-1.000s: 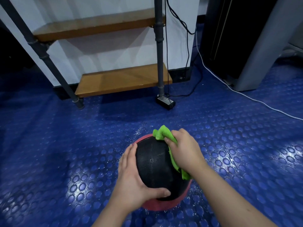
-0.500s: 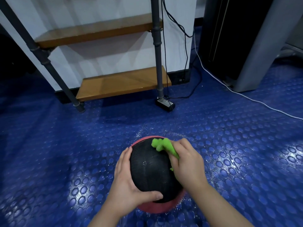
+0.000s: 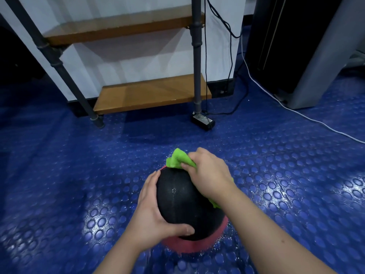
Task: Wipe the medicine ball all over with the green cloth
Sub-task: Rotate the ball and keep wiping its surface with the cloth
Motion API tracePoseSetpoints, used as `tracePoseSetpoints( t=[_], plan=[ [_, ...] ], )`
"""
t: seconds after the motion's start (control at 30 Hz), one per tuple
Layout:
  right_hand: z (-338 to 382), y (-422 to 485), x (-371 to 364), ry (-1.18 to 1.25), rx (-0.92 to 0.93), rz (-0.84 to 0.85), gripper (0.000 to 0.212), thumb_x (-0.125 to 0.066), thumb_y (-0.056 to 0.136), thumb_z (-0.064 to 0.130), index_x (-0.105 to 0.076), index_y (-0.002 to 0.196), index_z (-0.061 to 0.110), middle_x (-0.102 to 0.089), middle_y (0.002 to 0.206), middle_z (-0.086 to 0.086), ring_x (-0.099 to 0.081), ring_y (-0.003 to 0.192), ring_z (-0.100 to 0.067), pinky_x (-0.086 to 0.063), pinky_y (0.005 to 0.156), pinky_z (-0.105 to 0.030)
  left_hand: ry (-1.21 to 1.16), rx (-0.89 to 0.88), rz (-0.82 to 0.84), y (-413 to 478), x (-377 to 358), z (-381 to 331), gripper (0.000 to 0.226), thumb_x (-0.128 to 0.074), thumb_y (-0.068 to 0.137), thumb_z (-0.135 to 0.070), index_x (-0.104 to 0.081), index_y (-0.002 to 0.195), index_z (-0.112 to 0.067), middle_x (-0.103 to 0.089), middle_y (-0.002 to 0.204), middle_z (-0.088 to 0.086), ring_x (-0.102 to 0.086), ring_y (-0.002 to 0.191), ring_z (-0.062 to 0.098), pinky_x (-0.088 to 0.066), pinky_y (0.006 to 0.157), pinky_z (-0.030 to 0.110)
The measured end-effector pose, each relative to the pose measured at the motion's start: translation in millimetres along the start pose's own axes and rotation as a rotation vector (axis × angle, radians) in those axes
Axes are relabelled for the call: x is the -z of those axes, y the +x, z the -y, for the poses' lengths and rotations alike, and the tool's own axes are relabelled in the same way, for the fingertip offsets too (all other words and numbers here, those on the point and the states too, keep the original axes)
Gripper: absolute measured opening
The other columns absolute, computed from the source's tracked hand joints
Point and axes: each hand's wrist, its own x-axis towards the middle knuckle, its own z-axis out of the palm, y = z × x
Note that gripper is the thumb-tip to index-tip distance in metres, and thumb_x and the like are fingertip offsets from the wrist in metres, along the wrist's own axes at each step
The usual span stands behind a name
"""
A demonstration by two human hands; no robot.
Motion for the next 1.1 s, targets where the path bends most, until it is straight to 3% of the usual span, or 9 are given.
tracePoseSetpoints(
  t=[0.17, 0.33, 0.57, 0.67, 0.73, 0.83, 0.9, 1.0, 1.1],
  plan=[
    [17, -37, -13, -0.046, 0.101, -0.149, 0.021, -0.047, 0.094, 0.033, -0.061, 0.109, 0.03, -0.048, 0.099, 0.004, -0.057, 0.091, -0.025, -0.048, 0.069, -0.038, -0.06, 0.052, 0.046, 26, 12, -1, 0.15, -0.09, 0.022, -0.068, -0.019, 0.15, -0.035, -0.026, 0.15, -0.018, -0.03, 0.14, 0.003, -0.03, 0.118, 0.031],
    [-8, -66, -37, -0.06, 0.199, -0.278, 0.045, -0.052, 0.073, 0.025, -0.06, 0.117, 0.03, -0.053, 0.089, 0.008, -0.059, 0.067, -0.018, -0.045, 0.043, -0.03, -0.157, 0.123, 0.103, 37, 21, 11, 0.15, -0.097, 0.025, -0.061, -0.015, 0.149, -0.043, -0.034, 0.152, -0.012, -0.042, 0.136, 0.01, -0.039, 0.113, 0.04],
    [-54, -90, -54, 0.177, 0.139, -0.446, 0.046, -0.05, 0.079, 0.019, -0.062, 0.121, 0.032, -0.052, 0.098, 0.016, -0.056, 0.079, -0.006, -0.047, 0.058, -0.021, -0.184, 0.158, 0.105, 39, 18, -1, 0.145, -0.091, 0.033, -0.069, -0.009, 0.151, -0.048, -0.022, 0.153, -0.015, -0.032, 0.14, 0.008, -0.033, 0.117, 0.04],
    [-57, -87, -48, 0.399, -0.064, -0.532, 0.013, -0.058, 0.09, 0.023, -0.068, 0.098, 0.027, -0.053, 0.092, 0.015, -0.055, 0.083, 0.001, -0.04, 0.07, -0.009, -0.146, 0.193, 0.074, 40, 10, -15, 0.128, -0.073, 0.045, -0.084, -0.008, 0.151, -0.053, -0.01, 0.156, -0.017, -0.022, 0.143, 0.011, -0.027, 0.119, 0.043],
    [-48, -80, -39, 0.508, -0.179, -0.569, 0.011, -0.058, 0.094, 0.021, -0.062, 0.086, 0.026, -0.053, 0.089, 0.008, -0.053, 0.085, 0.003, -0.038, 0.072, -0.012, -0.161, 0.246, 0.018, 41, 4, -24, 0.104, -0.049, 0.06, -0.091, -0.011, 0.15, -0.054, -0.007, 0.161, -0.013, -0.017, 0.148, 0.017, -0.023, 0.12, 0.049],
    [-28, -74, -36, 0.486, -0.137, -0.521, 0.023, -0.05, 0.095, 0.038, -0.064, 0.104, 0.022, -0.05, 0.101, 0.007, -0.048, 0.095, 0.003, -0.035, 0.082, -0.008, -0.119, 0.289, -0.093, 45, -8, -31, 0.086, -0.034, 0.073, -0.084, -0.016, 0.151, -0.051, -0.01, 0.163, -0.008, -0.017, 0.149, 0.023, -0.02, 0.12, 0.05],
    [-23, -74, -44, 0.285, -0.07, -0.474, 0.04, -0.046, 0.091, 0.043, -0.062, 0.122, 0.025, -0.048, 0.109, 0.008, -0.046, 0.1, -0.01, -0.04, 0.088, -0.023, -0.073, 0.291, -0.158, 48, -15, -33, 0.076, -0.038, 0.083, -0.077, -0.019, 0.151, -0.049, -0.012, 0.163, -0.006, -0.018, 0.149, 0.028, -0.021, 0.12, 0.051],
    [-31, -74, -52, 0.141, -0.004, -0.481, 0.046, -0.062, 0.087, 0.021, -0.056, 0.133, 0.025, -0.049, 0.111, 0.002, -0.048, 0.099, -0.019, -0.045, 0.081, -0.029, -0.053, 0.29, -0.193, 54, -20, -35, 0.072, -0.04, 0.087, -0.073, -0.022, 0.151, -0.047, -0.015, 0.163, -0.003, -0.019, 0.148, 0.03, -0.022, 0.119, 0.051],
    [-40, -83, -58, 0.157, 0.047, -0.478, 0.055, -0.054, 0.085, 0.016, -0.048, 0.138, 0.029, -0.044, 0.112, 0.004, -0.048, 0.1, -0.017, -0.045, 0.079, -0.027, -0.066, 0.296, -0.195, 60, -18, -34, 0.07, -0.041, 0.089, -0.071, -0.025, 0.151, -0.044, -0.018, 0.161, -0.001, -0.023, 0.147, 0.029, -0.022, 0.119, 0.049]
  ],
)
